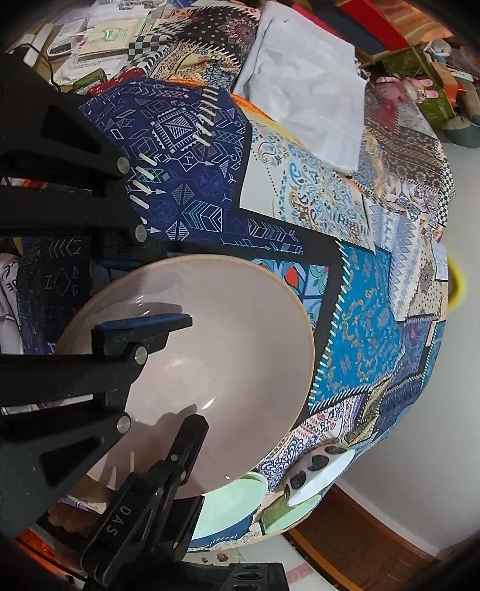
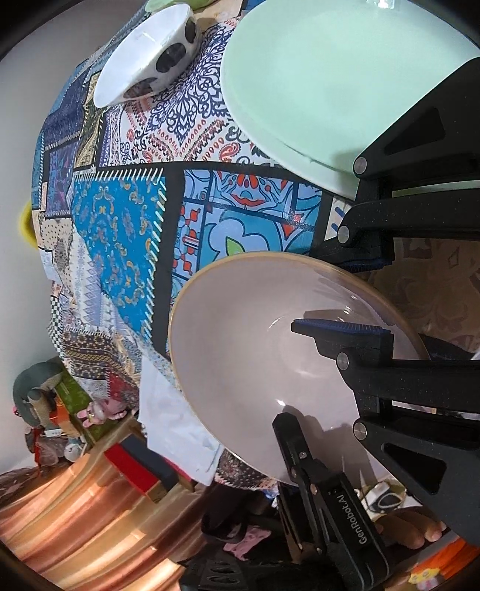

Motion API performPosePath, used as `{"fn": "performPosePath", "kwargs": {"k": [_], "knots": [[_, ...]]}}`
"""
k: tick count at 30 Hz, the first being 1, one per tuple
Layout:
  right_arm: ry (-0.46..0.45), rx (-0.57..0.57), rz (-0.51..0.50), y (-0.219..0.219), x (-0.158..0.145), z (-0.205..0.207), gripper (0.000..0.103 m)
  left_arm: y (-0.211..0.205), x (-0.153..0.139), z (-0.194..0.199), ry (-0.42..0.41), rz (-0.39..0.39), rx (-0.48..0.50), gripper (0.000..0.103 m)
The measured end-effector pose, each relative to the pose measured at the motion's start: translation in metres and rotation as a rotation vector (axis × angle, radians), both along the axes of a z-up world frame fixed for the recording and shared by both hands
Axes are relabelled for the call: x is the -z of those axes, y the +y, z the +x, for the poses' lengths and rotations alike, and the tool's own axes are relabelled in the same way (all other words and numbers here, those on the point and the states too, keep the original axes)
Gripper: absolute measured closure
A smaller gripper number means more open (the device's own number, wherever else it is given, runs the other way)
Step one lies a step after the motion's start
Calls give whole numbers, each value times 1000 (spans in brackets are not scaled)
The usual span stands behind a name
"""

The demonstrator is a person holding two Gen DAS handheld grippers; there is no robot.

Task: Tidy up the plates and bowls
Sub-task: 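Lower the mauve bowl onto the table and open both tools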

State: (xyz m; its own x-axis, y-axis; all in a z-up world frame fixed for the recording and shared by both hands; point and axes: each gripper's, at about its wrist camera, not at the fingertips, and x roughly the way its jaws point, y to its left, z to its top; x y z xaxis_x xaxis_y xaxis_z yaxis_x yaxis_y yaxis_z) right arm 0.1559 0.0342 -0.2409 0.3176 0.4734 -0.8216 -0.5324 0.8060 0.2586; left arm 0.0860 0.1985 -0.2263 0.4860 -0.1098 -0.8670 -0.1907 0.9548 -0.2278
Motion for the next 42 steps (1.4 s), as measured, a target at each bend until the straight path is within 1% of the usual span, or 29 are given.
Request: {"fn": "performPosePath", "kwargs": {"k": [8, 14, 18, 19, 20, 21, 22, 23, 25, 29, 33, 35, 37, 42], "knots": [[-27, -12, -47, 8, 1, 1, 80, 3, 4, 1, -16, -1, 11, 83], [-15, 1, -27, 2, -2, 1, 80, 2, 5, -1, -27, 3, 8, 83], [-37, 15, -25, -4, -9, 0, 80, 3, -2, -6, -50, 6, -2, 82], [-41, 18, -19, -6, -12, -1, 79, 4, -5, -7, -55, 11, -8, 80], [-48, 21, -10, -9, -15, -2, 77, 4, -7, -9, -59, 16, -11, 76], [-56, 22, -3, -12, -19, -4, 75, 4, -10, -11, -65, 25, -15, 74], [-68, 24, 5, -15, -23, -6, 75, 4, -12, -13, -71, 36, -19, 69], [-78, 25, 12, -18, -27, -8, 75, 4, -17, -15, -82, 55, -25, 65], [-107, 28, 28, -27, -37, -13, 73, 3, -24, -19, -99, 82, -33, 62], [-158, 41, 45, -41, -54, -20, 69, -1, -46, -28, -153, 110, -54, 62], [-199, 65, 70, -64, -71, -24, 65, -13, -68, -34, -224, 114, -39, 61], [-224, 85, 72, -76, -78, -27, 64, -24, -81, -36, -262, 128, -19, 54], [-239, 100, 77, -87, -84, -28, 64, -33, -93, -37, -293, 121, 1, 49], [-299, 154, 70, -121, -100, -30, 62, -55, -119, -31, -330, 85, 44, 44]]}}
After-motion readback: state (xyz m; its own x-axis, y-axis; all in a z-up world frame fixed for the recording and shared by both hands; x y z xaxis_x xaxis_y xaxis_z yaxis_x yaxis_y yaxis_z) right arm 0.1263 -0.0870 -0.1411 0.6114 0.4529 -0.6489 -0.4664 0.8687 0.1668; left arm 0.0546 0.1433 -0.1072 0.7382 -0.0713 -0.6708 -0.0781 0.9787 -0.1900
